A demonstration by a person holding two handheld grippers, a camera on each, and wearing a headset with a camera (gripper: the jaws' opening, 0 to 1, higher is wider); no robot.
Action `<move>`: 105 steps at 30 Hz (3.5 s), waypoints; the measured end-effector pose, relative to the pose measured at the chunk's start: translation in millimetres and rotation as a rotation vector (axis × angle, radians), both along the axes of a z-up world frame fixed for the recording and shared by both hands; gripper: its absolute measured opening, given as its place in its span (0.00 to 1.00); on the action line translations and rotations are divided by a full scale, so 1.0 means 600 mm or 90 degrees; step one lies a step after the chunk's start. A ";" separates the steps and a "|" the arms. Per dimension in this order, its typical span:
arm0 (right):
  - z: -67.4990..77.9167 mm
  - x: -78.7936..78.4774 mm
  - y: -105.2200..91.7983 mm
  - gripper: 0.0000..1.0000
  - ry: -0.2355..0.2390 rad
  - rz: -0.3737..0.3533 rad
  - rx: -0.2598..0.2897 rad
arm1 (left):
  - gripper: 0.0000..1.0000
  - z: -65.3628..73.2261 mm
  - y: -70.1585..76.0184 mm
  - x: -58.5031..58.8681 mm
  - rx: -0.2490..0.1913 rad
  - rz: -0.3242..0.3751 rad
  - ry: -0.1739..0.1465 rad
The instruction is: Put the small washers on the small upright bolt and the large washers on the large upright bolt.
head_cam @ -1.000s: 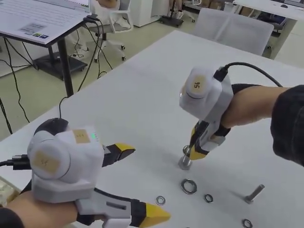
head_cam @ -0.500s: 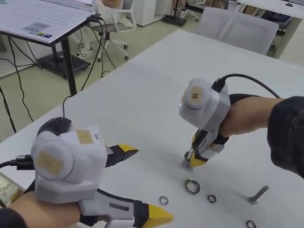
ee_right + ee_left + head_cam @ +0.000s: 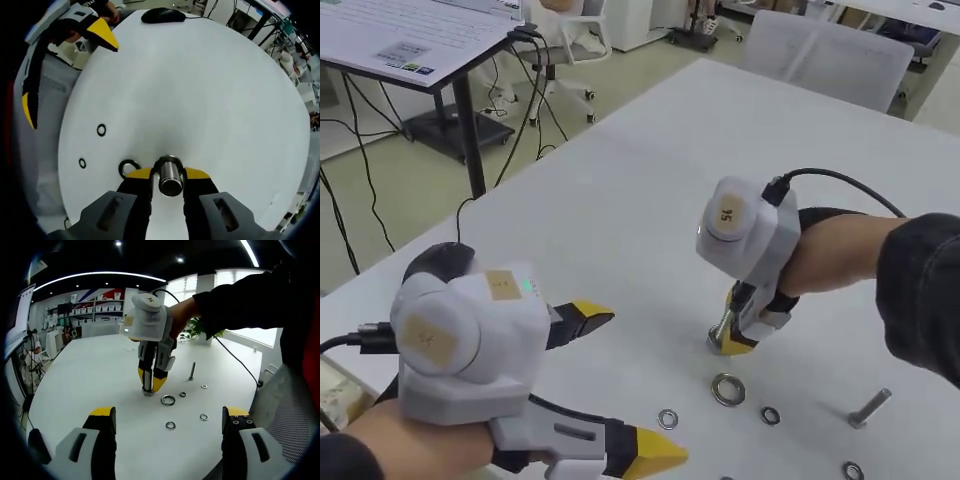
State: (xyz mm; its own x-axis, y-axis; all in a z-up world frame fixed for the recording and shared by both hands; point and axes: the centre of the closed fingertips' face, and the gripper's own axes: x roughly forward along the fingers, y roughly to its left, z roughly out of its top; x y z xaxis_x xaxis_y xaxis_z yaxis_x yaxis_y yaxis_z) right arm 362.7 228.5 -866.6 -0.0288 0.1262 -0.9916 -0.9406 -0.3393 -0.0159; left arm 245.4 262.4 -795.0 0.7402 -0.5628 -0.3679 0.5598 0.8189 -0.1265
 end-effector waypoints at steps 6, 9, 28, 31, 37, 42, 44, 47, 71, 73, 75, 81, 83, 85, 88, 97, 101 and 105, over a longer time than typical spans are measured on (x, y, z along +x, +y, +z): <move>-0.001 0.002 0.001 0.24 0.002 0.002 0.002 | 0.87 0.000 -0.004 0.001 -0.001 -0.002 0.001; 0.000 0.002 0.001 0.24 0.003 0.004 0.003 | 0.87 0.001 -0.003 0.002 0.000 -0.002 -0.001; 0.014 0.010 -0.020 0.38 0.011 -0.032 0.017 | 0.87 0.000 -0.008 0.001 0.000 -0.008 -0.001; 0.016 0.010 -0.027 0.38 0.009 -0.034 0.017 | 0.87 0.000 -0.009 0.001 -0.001 -0.009 -0.001; 0.022 0.008 -0.039 0.38 0.005 -0.039 0.018 | 0.87 0.000 -0.007 0.001 0.001 -0.007 -0.001; 0.031 0.005 -0.044 0.38 0.002 -0.043 0.026 | 0.87 0.001 -0.006 0.001 0.002 -0.005 -0.004; 0.033 0.002 -0.048 0.38 0.003 -0.047 0.030 | 0.87 0.001 -0.006 0.001 0.002 -0.006 -0.003; 0.032 -0.007 -0.052 0.38 0.006 -0.049 0.033 | 0.87 0.002 -0.006 0.002 0.002 -0.006 -0.004; 0.013 -0.069 -0.071 0.37 0.033 -0.068 0.038 | 0.87 0.017 -0.005 0.000 0.002 -0.003 -0.020; 0.009 -0.074 -0.070 0.37 0.036 -0.070 0.039 | 0.87 0.018 -0.006 0.000 0.002 -0.002 -0.022; 0.006 -0.076 -0.069 0.37 0.035 -0.070 0.040 | 0.87 0.020 -0.007 -0.001 0.001 -0.003 -0.022; -0.001 -0.081 -0.066 0.36 0.037 -0.070 0.035 | 0.87 0.022 -0.005 -0.002 0.000 0.001 -0.024; -0.003 -0.082 -0.062 0.36 0.036 -0.071 0.037 | 0.87 0.022 -0.004 -0.002 0.000 0.002 -0.025; -0.005 -0.081 -0.058 0.36 0.034 -0.072 0.038 | 0.87 0.022 -0.003 -0.002 -0.001 0.002 -0.025; -0.011 -0.078 -0.055 0.35 0.029 -0.073 0.036 | 0.86 0.022 -0.002 -0.001 -0.001 0.003 -0.025; -0.015 -0.082 -0.054 0.34 0.026 -0.067 0.032 | 0.86 0.022 -0.003 0.001 -0.004 0.004 -0.024; -0.018 -0.080 -0.054 0.34 0.017 -0.064 0.033 | 0.86 0.022 -0.003 0.001 -0.003 0.004 -0.024; -0.017 -0.079 -0.053 0.33 0.016 -0.065 0.031 | 0.86 0.023 -0.002 0.000 -0.002 0.004 -0.024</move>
State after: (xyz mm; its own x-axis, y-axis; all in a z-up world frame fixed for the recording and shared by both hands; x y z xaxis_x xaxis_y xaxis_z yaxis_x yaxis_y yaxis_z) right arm 315.2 196.7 -876.6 -0.0387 0.1783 -0.9832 -0.9706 -0.2406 -0.0054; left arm 245.5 261.3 -781.1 0.7572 -0.5592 -0.3376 0.5589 0.8222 -0.1083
